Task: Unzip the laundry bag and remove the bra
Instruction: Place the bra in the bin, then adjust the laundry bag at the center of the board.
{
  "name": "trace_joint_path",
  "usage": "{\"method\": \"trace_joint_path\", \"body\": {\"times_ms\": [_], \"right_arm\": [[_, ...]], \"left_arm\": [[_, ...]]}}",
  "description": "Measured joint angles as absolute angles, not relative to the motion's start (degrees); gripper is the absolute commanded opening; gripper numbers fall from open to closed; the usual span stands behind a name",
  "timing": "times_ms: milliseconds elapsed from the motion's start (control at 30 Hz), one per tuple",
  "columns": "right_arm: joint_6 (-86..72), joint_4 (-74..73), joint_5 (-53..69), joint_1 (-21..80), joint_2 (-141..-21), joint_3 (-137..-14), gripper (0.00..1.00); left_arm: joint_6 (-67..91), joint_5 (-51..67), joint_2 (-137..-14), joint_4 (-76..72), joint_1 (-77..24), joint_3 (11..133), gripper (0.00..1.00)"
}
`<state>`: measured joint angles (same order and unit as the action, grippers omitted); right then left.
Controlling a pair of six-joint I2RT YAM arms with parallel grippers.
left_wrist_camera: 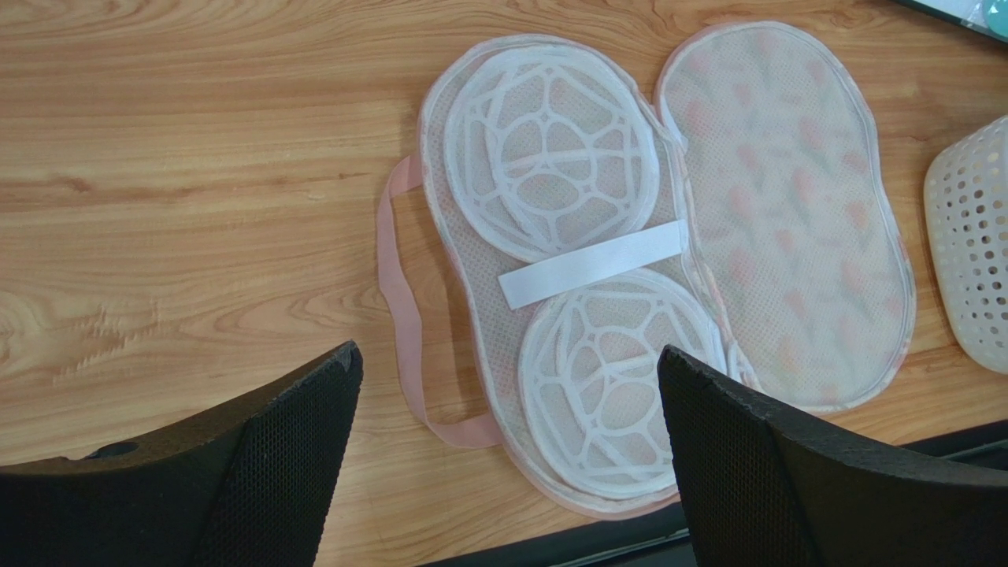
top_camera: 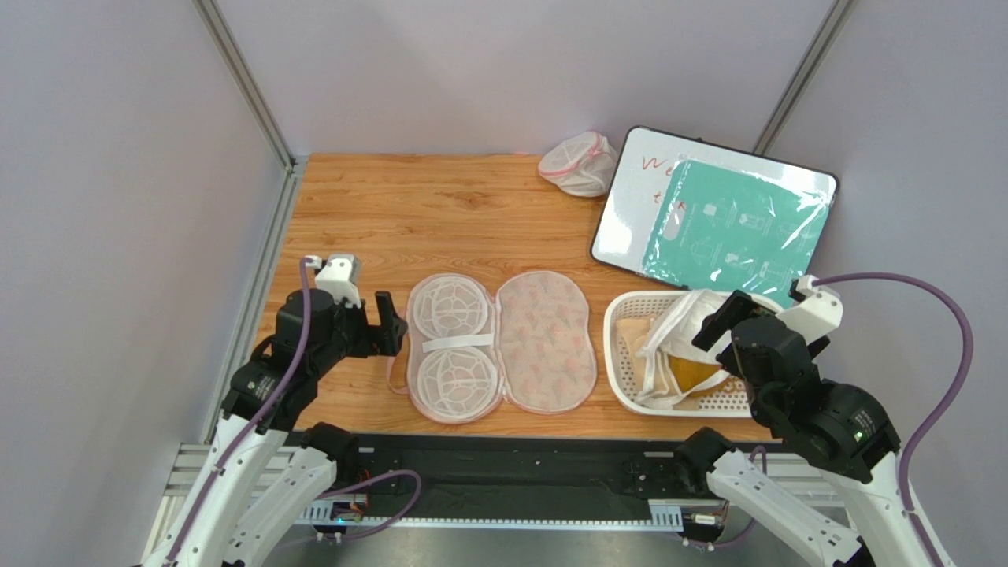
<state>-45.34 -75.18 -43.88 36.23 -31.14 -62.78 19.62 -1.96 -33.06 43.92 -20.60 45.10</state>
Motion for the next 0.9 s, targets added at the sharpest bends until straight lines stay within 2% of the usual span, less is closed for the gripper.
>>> {"method": "trace_joint_path", "body": {"times_ms": [333,400,633,733,900], "right_arm": [[-39.7,-72.0,-41.3,36.2,-31.2,-64.1,0.93],[-38.0,-69.8,-38.7,36.2,-31.4,-64.0,0.92],[-35.1,-60.9,-27.6,36.2,-35.5,-59.7,0.79],[-35.1,-55.8,-20.0,36.3,-37.4,-55.6,0.78],[-36.0,-52.2,-15.7,40.3,-41.6,-52.4,0.78]], "left_arm": [[19.6,-1.8,-33.1,43.9,-20.6,45.1,0.99],[19.6,-1.7,-33.1,43.9,-20.6,45.1,1.0],[19.6,-1.4,-33.1,43.9,-20.6,45.1,0.99],[19.6,-1.3,-33.1,43.9,-20.6,45.1,1.0],[19.6,-1.1,-33.1,43.9,-20.6,45.1,1.0]]}}
